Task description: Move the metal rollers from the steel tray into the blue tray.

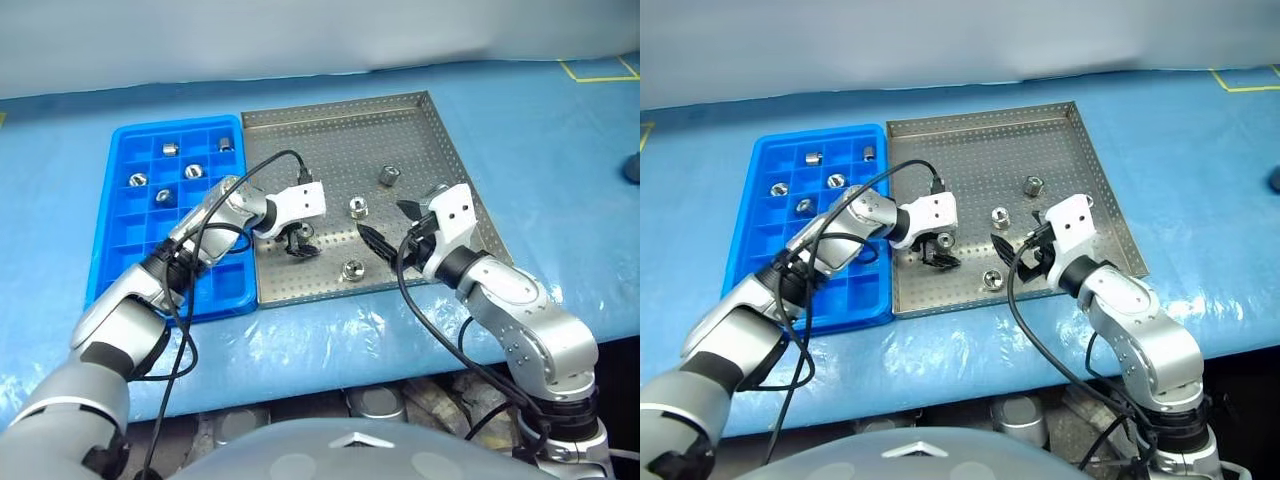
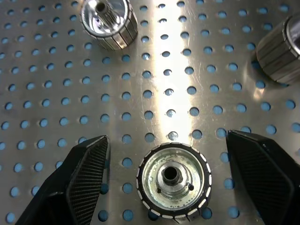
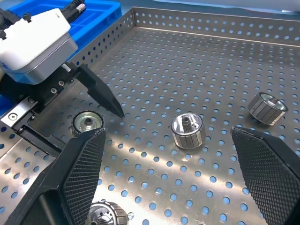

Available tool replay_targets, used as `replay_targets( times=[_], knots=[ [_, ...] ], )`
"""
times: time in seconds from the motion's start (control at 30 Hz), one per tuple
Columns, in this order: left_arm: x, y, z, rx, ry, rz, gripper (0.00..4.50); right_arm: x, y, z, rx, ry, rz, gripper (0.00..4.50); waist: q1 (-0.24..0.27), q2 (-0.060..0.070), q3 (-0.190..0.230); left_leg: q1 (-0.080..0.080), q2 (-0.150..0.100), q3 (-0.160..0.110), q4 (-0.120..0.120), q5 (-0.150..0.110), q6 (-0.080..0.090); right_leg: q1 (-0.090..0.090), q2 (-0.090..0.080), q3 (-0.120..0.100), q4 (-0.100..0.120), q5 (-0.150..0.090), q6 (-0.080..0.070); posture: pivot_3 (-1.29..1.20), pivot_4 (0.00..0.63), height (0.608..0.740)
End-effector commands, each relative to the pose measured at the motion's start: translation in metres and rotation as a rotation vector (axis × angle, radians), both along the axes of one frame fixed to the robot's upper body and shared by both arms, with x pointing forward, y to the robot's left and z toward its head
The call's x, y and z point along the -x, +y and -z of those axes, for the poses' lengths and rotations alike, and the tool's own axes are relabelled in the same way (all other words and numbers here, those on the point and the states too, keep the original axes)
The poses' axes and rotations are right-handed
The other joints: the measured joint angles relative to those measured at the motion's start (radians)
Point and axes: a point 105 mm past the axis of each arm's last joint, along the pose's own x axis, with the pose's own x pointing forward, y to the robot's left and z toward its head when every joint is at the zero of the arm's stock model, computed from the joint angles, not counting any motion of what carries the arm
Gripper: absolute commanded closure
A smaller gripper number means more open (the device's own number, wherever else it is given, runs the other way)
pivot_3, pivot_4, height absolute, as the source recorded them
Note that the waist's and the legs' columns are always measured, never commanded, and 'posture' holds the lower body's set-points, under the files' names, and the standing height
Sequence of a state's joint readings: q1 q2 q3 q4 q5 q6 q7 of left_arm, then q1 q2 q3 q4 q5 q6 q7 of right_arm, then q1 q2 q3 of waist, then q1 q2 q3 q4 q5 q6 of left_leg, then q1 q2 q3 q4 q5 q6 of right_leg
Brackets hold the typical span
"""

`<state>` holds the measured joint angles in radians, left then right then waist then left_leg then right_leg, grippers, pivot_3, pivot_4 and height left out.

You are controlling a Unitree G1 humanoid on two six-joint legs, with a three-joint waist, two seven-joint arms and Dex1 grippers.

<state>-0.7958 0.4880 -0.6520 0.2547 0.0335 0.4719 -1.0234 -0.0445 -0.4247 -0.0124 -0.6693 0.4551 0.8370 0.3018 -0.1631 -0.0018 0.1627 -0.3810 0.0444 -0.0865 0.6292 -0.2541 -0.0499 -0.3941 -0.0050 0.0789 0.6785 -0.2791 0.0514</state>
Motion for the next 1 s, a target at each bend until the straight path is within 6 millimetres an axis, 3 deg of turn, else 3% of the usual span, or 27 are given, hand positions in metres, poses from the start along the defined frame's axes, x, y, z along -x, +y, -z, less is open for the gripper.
replay_targets(
  times=[0.03, 0.17, 0.27, 0.37, 0.5, 0.57, 0.67, 0.77, 1.0],
  knots=[
    [0.002, 0.017, 0.01, -0.125, -0.009, 0.025, 1.57, 0.002, -0.001, -0.015, -0.016, -0.071, 0.013, 0.0, -0.008, 0.0, 0.0, 0.001, 0.0, 0.0, 0.0, 0.0, 0.0, 0.001, 0.0, 0.0, 0.0, 0.0, 0.001, -0.23, 0.15, 0.74],
    [0.006, 0.022, 0.006, -0.135, -0.002, 0.037, 2.77, 0.001, -0.001, -0.015, -0.022, -0.074, 0.012, 0.0, -0.021, 0.0, 0.0, 0.002, 0.0, 0.0, 0.0, 0.0, 0.0, 0.001, 0.0, 0.001, 0.002, -0.002, 0.004, -0.21, 0.15, 0.74],
    [0.01, 0.02, -0.006, -0.082, 0.002, 0.042, 2.77, -0.001, 0.002, -0.016, -0.025, -0.077, 0.002, 0.0, -0.025, 0.0, 0.0, 0.003, 0.001, 0.0, 0.0, 0.0, 0.0, 0.001, 0.002, 0.002, 0.002, -0.003, 0.004, -0.2, 0.15, 0.74],
    [0.002, 0.015, -0.032, 0.066, -0.06, -0.039, 2.77, -0.003, 0.005, -0.017, -0.026, -0.08, -0.011, 0.0, -0.02, 0.0, 0.0, 0.002, 0.001, 0.0, 0.0, 0.0, 0.0, 0.0, 0.002, 0.002, 0.002, -0.002, 0.004, -0.18, 0.15, 0.74],
    [-0.019, 0.019, -0.083, 0.377, -0.21, -0.277, 2.77, -0.006, 0.01, -0.02, -0.031, -0.087, -0.032, 0.0, -0.004, 0.0, 0.0, 0.0, 0.001, 0.0, 0.002, 0.0, 0.001, 0.0, 0.001, 0.001, 0.002, -0.001, 0.002, -0.17, 0.15, 0.74],
    [-0.028, 0.038, -0.105, 0.508, -0.317, -0.458, 2.77, -0.007, 0.013, -0.021, -0.033, -0.092, -0.047, 0.0, -0.001, 0.0, 0.0, 0.0, 0.001, 0.0, 0.002, 0.0, 0.001, 0.0, 0.001, 0.001, 0.001, 0.0, 0.001, -0.15, 0.15, 0.74],
    [-0.027, 0.083, -0.121, 0.612, -0.5, -0.726, 2.77, -0.009, 0.022, -0.024, -0.04, -0.104, -0.083, 0.0, -0.004, 0.001, 0.0, 0.001, 0.001, 0.0, 0.002, -0.001, 0.003, 0.0, 0.001, 0.002, 0.002, 0.0, 0.0, -0.13, 0.15, 0.74],
    [-0.01, 0.121, -0.119, 0.644, -0.634, -0.925, 2.77, -0.01, 0.035, -0.027, -0.054, -0.113, -0.134, 0.0, -0.001, 0.001, 0.0, 0.002, 0.001, 0.0, 0.0, -0.001, 0.003, 0.0, 0.001, 0.002, 0.003, 0.0, 0.0, -0.09, 0.15, 0.74],
    [0.019, 0.174, -0.097, 0.601, -0.835, -1.198, 2.77, -0.011, 0.068, -0.027, -0.079, -0.111, -0.267, 0.0, 0.07, 0.0, 0.0, 0.002, 0.0, -0.001, 0.002, 0.0, 0.0, 0.001, -0.001, 0.0, 0.003, 0.001, 0.001, -0.04, 0.15, 0.74]
  ],
)
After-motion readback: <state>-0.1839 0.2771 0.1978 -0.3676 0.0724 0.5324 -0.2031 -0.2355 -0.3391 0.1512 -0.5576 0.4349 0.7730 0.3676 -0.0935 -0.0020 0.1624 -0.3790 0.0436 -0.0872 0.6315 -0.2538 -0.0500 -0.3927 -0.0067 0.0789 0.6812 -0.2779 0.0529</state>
